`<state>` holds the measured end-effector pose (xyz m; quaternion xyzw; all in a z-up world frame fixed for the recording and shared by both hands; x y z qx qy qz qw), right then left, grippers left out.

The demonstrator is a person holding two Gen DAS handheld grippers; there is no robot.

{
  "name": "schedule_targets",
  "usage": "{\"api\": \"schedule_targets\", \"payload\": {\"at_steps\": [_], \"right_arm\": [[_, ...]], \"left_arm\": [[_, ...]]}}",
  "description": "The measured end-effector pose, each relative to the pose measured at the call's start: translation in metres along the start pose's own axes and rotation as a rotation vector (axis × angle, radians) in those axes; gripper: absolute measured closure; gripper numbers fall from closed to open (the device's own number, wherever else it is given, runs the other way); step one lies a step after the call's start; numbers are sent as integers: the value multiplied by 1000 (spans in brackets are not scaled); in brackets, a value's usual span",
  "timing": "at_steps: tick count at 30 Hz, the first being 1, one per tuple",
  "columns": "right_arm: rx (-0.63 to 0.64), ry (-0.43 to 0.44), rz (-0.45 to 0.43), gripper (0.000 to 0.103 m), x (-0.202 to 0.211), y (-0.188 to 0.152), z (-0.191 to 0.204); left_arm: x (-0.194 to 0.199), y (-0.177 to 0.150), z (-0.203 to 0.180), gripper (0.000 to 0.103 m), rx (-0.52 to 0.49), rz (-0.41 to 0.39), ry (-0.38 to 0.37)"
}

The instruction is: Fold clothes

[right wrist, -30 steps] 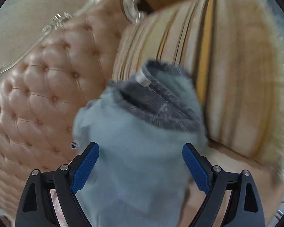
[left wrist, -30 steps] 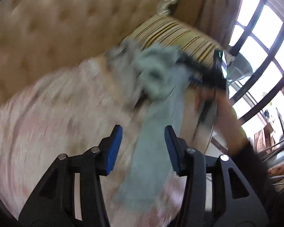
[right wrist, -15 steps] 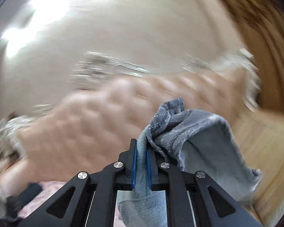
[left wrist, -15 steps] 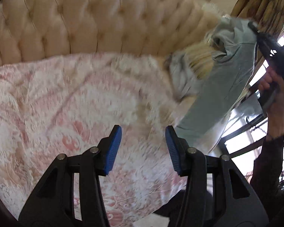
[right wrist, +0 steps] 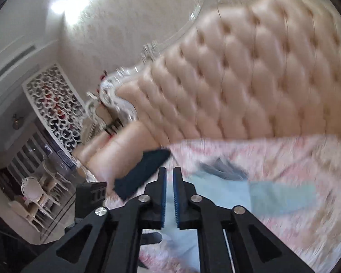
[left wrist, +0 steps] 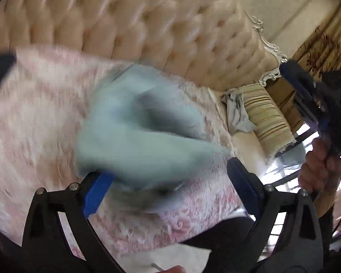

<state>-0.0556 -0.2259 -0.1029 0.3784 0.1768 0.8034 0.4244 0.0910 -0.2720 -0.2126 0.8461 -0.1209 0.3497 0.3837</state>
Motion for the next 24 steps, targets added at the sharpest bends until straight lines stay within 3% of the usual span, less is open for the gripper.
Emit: {"api": "schedule_targets", "payload": {"at_steps": [3,4,7,8,10,12,15,18,21,22,24], "right_arm": [[-80,-131,58,97,-38,-25,-21],[-100,-223,75,97,-50,-34,-35],[-197,-360,140,93,-63,-69,-70],[-224,-363,152,92,-64,-78,-73],[-279,-394,162,72,-72,-93,-86],[-310,-408,142,43,-72,-97,-92],[-339,-404,88,38,-63,-93,-95],[-367,-400,35,31,-55,-88,-99],[-395,-395,-19,23,-46,-83,-102],[-404,-394,-37,23,-43,-82,-103],[-422,-391,-73,23,-36,-79,-105]], "left_arm": [[-10,-29,42,6,118,58,3],[-8,-33,49,6,144,57,2],[-14,-31,64,6,154,37,39],[-19,-27,65,6,138,33,61],[-34,-16,65,6,77,27,126],[-55,-5,61,6,-2,37,159],[-82,5,60,5,4,99,166],[-109,9,67,6,45,195,235],[-116,10,61,86,-13,253,283],[-114,12,56,86,-46,259,289],[-88,31,37,86,-113,188,299]]}}
Point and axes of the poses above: each gripper's, at about its wrist camera, not at the fingertips, and x roughly against the way its jaws point, z to its left, y to its top, the point moved 8 cm from there along -x, roughly the way its jaws point, and after that the axes turned 11 degrees about -x, right-handed, at the moved point
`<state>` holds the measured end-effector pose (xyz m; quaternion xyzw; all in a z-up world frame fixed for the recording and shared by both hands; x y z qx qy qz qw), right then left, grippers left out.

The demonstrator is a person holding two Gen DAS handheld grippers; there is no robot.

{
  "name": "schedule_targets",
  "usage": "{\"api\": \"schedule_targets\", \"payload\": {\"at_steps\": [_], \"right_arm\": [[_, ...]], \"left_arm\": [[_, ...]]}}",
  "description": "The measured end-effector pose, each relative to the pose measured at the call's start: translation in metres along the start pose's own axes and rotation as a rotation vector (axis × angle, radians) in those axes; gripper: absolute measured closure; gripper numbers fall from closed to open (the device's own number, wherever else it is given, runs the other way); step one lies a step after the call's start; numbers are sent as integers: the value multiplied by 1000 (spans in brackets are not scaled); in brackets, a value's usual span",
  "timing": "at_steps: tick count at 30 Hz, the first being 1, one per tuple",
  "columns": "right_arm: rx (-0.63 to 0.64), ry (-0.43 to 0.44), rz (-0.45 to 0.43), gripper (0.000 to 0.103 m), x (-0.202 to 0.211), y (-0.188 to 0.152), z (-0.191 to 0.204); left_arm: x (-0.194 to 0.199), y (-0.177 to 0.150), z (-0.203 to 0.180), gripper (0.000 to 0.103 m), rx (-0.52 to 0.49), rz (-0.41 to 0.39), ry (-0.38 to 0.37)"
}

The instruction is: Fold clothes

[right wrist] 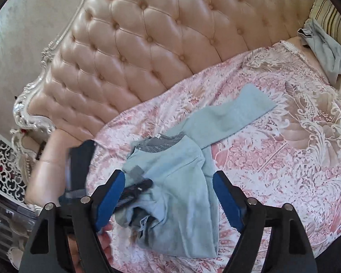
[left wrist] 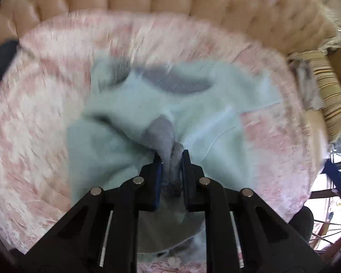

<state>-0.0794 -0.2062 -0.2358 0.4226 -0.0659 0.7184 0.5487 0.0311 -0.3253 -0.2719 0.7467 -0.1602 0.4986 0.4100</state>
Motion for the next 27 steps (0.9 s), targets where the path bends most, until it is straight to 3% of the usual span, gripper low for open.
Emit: {"api": "schedule_targets", "payload": {"at_steps": [3,7,10,11,12,14,18,19,20,21,22,23,26,27], "right_arm": [[-59,70,-1,22,5,8,-7],[-155,201,30,20,12,20,-16],[-253,400,86,16,20,24,-9],[-250,479,105,10,28,26,2],[-246,554,122,0,37,28,12],[-204,633,124,0,49,31,26],[-125,785,133,0,74,36,52],[-155,770,173,0,63,29,46],[-186,755,213,5,52,22,39],[-214,736,249,41,41,14,32],[-224,685,257,62,31,2,21],[-229,635,264,91,22,-10,11],[-103,520,253,92,29,-41,8],[-61,481,248,93,31,-51,6]], "left_arm": [[72,36,-15,86,-99,-174,47],[154,75,-36,86,-195,-350,1],[216,80,-64,86,-311,-487,-17],[226,75,-72,86,-346,-506,-43],[232,69,-80,86,-380,-517,-76],[228,49,-93,86,-442,-482,-142],[171,-8,-105,86,-565,-306,-89],[155,-21,-106,86,-580,-264,-67],[141,-34,-106,86,-576,-231,-72],[130,-45,-106,86,-559,-204,-95],[122,-56,-105,86,-539,-181,-117],[113,-68,-104,86,-530,-150,-131],[85,-104,-100,78,-513,-35,-162],[77,-119,-98,68,-492,3,-179]]}}
Point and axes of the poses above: each gripper's, at about its wrist camera, not at the fingertips, and x roughly against the way its jaws point, z to its left, y to its top, the point moved 8 cm from there along -x, roughly the way its jaws point, and after that the axes turned 11 degrees about -x, right-handed, at the moved point
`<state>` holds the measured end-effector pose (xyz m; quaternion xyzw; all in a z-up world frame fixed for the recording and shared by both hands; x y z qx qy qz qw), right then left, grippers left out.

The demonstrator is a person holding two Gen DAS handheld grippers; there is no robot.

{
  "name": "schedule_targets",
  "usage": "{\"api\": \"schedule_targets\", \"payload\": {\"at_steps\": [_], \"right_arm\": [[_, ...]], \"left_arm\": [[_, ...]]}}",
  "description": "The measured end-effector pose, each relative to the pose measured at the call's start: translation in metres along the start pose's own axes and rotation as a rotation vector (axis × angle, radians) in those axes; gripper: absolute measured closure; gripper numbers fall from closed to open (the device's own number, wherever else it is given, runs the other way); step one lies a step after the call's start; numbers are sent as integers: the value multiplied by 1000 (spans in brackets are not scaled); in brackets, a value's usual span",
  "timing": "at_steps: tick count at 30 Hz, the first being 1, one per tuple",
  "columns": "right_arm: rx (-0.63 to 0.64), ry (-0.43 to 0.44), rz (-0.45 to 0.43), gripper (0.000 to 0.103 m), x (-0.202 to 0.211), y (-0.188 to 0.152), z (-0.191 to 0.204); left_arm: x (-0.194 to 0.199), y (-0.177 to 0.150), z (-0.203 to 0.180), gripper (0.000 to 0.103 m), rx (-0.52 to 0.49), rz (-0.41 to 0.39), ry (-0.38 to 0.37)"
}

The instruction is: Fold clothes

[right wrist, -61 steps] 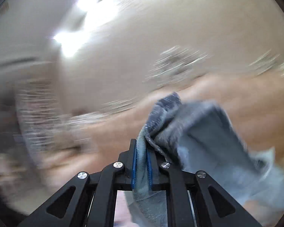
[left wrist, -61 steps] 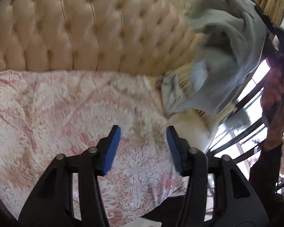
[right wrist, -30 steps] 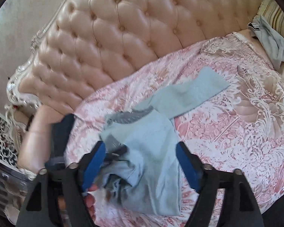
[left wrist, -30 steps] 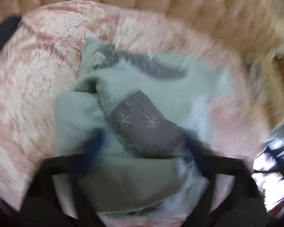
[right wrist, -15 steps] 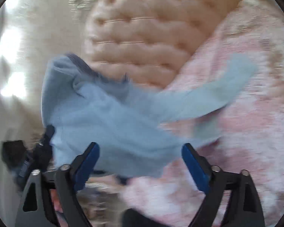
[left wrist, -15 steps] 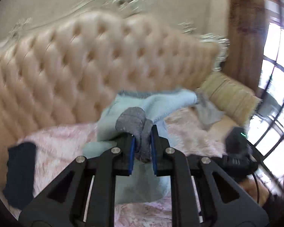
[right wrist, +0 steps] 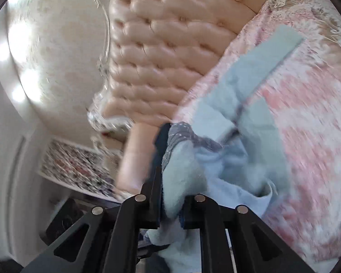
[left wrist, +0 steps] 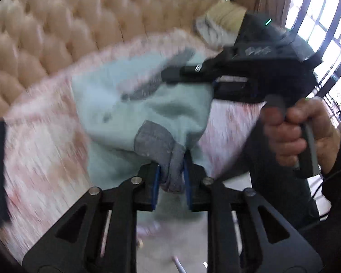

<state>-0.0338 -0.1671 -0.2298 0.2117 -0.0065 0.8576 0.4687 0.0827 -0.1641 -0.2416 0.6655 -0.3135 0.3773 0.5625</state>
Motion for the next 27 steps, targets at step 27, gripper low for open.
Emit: {"api": "schedule_targets", "payload": {"at_steps": [27], "right_arm": [[874,-404,232,92,-45,-162,63]], "left_arm": [[-22,79,57,34,105,246,-156]]}}
Point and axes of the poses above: each gripper's, at about its wrist camera, not at the fingertips, and x roughly against the way its jaws point, z to its left, y to its top, the point moved 8 cm from there along -x, roughly the way its jaws point, and after that the axes turned 11 degrees about -x, right-handed, at the moved point
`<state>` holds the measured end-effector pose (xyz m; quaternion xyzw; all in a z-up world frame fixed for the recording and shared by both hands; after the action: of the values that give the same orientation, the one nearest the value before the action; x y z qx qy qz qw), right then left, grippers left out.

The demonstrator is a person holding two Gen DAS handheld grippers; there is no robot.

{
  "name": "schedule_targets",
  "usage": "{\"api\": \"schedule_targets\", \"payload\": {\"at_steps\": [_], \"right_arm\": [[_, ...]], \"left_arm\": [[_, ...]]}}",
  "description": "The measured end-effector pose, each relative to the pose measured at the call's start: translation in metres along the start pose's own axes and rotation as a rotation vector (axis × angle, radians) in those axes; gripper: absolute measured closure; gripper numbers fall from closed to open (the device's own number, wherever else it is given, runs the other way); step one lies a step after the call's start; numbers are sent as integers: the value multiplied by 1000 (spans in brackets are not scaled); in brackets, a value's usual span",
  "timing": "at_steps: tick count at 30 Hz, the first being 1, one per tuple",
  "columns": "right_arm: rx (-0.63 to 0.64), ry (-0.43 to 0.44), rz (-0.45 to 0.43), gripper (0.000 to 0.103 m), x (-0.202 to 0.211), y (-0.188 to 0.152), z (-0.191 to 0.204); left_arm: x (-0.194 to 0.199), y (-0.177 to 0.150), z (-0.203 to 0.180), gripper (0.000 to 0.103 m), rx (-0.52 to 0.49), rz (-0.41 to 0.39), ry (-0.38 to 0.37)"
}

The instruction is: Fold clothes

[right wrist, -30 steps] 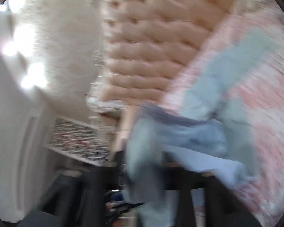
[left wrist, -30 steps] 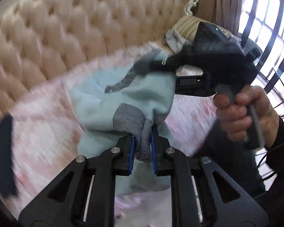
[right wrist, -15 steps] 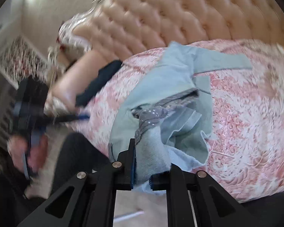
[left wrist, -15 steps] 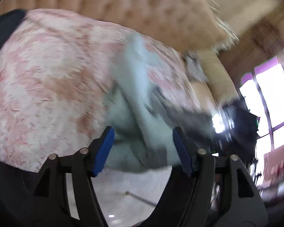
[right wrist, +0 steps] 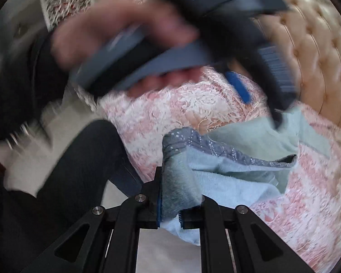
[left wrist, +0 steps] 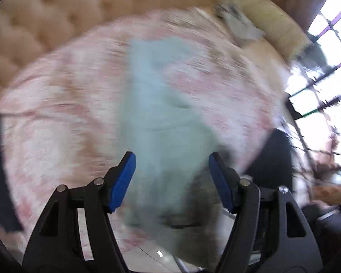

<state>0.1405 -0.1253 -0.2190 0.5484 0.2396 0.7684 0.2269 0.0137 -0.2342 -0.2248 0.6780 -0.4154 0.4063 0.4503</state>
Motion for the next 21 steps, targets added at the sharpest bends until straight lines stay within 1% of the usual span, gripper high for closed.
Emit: {"api": "schedule_targets", "payload": {"at_steps": [1,3,5,7,8,9,10,11,13,14,15,17,19,20,21], "right_arm": [[28,-7,3,92,-2,0,5],[57,-22,-8,92,-1,0,6],[86,-37,-19,92,1,0,8],[105,-45,-24,92,0,2,11],[110,-44,-23,92,0,2,11],[114,-44,-23,92,-1,2,11],[109,-57,-28,92,-2,3,8],[104,-69,-34,92,-3,5,5],[93,-94,-45,91,-4,8,0],[87,-107,-51,88,-5,9,-3],[70,-125,-63,88,-6,14,-10],[11,-153,-96,87,-6,25,-22],[-101,-157,-132,79,-3,35,-42],[-156,-155,-153,60,0,38,-51],[-213,-153,-173,38,3,40,-61]], "left_arm": [[-9,2,-8,34,-19,58,-9],[-24,2,-24,34,-90,149,28],[-39,2,-32,33,-178,202,113],[-59,-3,-30,31,-239,302,213],[-66,-5,-24,32,-273,337,278],[-71,-7,-16,46,-314,366,352],[-76,-8,-8,88,-355,395,425],[-73,-7,1,98,-358,389,468],[-54,2,19,99,-304,312,508],[-39,9,26,99,-272,257,524],[-20,15,30,99,-245,196,534],[24,26,33,99,-200,63,545],[72,37,37,99,-180,-53,580],[95,40,39,99,-168,-103,595],[118,43,42,99,-156,-154,610]]}}
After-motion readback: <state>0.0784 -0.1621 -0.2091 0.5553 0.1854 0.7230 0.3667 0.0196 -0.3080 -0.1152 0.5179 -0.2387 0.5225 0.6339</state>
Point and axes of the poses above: each gripper's, at about its wrist camera, not at the fingertips, and x roughly against the way its jaws point, z to its left, y to its top, the point moved 8 cm from there along -x, roughly the way its jaws point, and after that the axes turned 11 degrees about -x, right-handed, at the moved point
